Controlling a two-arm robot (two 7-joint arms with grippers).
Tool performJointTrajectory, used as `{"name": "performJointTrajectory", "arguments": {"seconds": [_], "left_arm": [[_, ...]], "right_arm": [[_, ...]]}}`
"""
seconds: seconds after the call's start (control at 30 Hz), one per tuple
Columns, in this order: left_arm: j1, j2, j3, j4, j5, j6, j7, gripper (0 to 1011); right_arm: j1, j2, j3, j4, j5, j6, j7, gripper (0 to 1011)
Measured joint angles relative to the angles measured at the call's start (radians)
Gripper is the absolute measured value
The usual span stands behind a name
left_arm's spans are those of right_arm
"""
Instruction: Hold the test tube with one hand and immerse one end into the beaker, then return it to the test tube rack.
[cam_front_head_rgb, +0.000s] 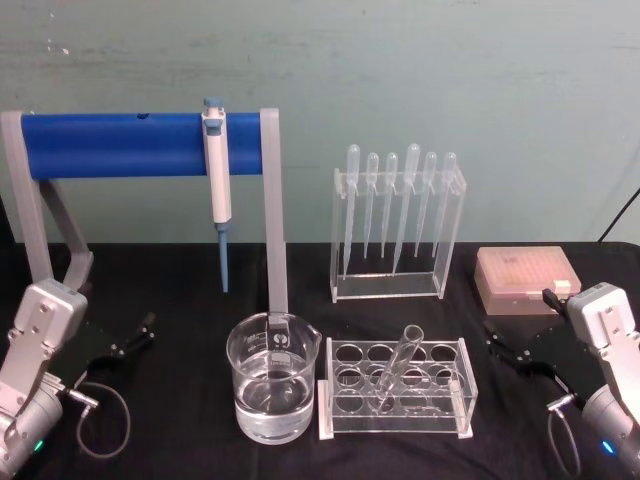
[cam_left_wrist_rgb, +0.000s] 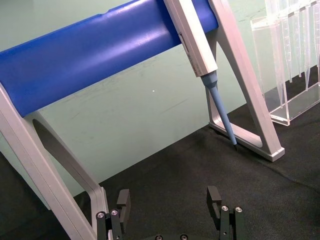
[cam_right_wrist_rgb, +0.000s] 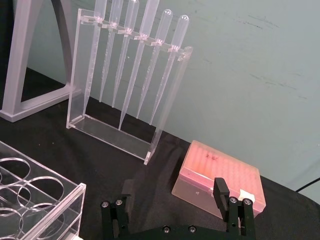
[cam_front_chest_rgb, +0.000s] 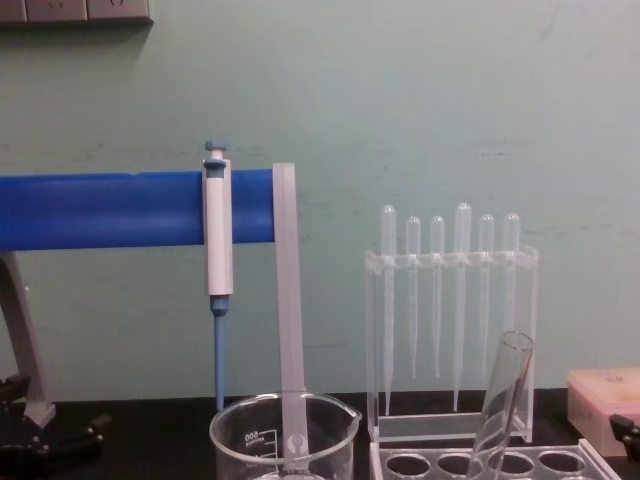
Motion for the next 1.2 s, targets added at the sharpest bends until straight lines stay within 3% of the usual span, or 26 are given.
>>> {"name": "performJointTrajectory", "arguments": {"seconds": [1.03, 1.2], "left_arm": [[0.000, 0.000, 0.000, 0.000, 0.000, 0.000, 0.000, 1000], [0.000, 0.000, 0.000, 0.000, 0.000, 0.000, 0.000, 1000]], "right_arm": [[0.000, 0.000, 0.000, 0.000, 0.000, 0.000, -0.001, 1002], [0.004, 0.002, 0.026, -0.023, 0.009, -0.012, 0.020, 1002]]}}
